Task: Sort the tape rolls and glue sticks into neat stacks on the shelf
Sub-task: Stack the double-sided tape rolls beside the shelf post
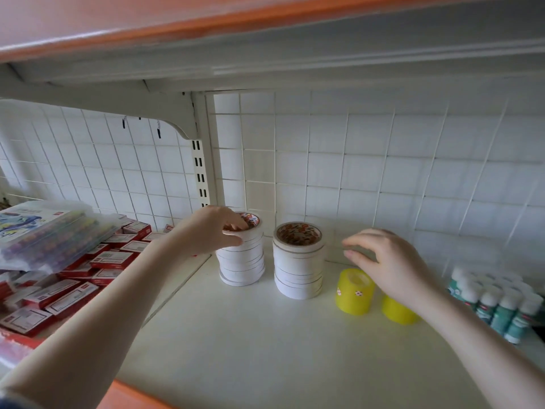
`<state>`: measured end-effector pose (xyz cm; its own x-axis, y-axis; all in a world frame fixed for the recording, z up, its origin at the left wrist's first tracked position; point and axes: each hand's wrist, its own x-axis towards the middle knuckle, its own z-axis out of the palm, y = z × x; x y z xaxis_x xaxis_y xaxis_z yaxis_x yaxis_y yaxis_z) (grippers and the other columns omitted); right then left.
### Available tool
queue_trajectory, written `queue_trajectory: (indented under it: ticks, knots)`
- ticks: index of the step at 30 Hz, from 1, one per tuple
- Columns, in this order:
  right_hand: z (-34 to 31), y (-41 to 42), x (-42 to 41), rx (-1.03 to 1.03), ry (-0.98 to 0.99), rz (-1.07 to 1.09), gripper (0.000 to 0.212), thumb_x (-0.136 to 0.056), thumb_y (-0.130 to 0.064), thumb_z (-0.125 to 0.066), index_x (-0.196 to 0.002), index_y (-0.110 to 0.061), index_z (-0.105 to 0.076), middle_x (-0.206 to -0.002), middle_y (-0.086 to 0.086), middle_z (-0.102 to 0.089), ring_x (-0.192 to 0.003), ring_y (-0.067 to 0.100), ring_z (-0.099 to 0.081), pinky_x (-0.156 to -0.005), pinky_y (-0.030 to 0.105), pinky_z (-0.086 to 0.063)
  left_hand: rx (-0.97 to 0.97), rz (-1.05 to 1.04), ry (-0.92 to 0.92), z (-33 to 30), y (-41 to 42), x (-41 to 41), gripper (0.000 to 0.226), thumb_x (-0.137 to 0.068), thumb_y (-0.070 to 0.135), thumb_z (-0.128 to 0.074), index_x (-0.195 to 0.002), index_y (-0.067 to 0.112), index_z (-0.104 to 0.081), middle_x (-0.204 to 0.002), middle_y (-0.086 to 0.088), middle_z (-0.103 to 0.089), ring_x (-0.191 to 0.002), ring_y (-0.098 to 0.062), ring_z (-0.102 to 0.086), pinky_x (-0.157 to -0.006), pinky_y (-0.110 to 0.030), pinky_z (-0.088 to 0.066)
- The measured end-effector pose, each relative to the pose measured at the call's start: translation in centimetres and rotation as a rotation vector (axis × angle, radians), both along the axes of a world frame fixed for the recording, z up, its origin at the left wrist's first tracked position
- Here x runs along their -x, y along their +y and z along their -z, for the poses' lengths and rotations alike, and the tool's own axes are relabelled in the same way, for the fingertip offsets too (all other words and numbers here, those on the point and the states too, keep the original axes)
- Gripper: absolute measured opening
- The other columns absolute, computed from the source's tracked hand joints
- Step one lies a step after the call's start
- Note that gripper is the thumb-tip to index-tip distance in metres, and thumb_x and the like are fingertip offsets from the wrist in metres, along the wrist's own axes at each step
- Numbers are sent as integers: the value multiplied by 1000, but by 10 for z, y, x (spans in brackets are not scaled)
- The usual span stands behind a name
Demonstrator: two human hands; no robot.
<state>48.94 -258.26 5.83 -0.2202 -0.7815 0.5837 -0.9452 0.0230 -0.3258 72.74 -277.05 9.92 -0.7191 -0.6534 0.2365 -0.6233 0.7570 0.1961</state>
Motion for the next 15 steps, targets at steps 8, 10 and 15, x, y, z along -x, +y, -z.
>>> queue_trajectory:
  ticks: [8, 10, 15]
  knots:
    - [15, 94, 36, -25, 51, 220, 17, -82, -19, -70, -97, -12, -73, -98, 7, -70, -95, 31, -62, -78, 34, -44, 253, -167, 376, 36, 103, 22, 31, -84, 18, -66, -115, 15, -65, -118, -1, -63, -108, -26, -55, -82, -36, -44]
    - [20, 122, 42, -36, 45, 276, 17, -83, -19, -68, -98, -12, -72, -98, 8, -70, -95, 31, -61, -76, 33, -42, 227, -162, 413, 44, 131, 30, 31, -84, 19, -66, -115, 14, -65, -114, -2, -64, -106, -26, -55, -81, -35, -43]
    - [37, 199, 50, 6, 3, 453, 17, -80, -13, -71, -96, -9, -72, -95, 11, -70, -89, 33, -64, -70, 36, -47, 193, -98, 453, 58, 192, 53, 30, -84, 21, -67, -113, 16, -66, -111, -1, -64, -104, -25, -56, -74, -31, -40]
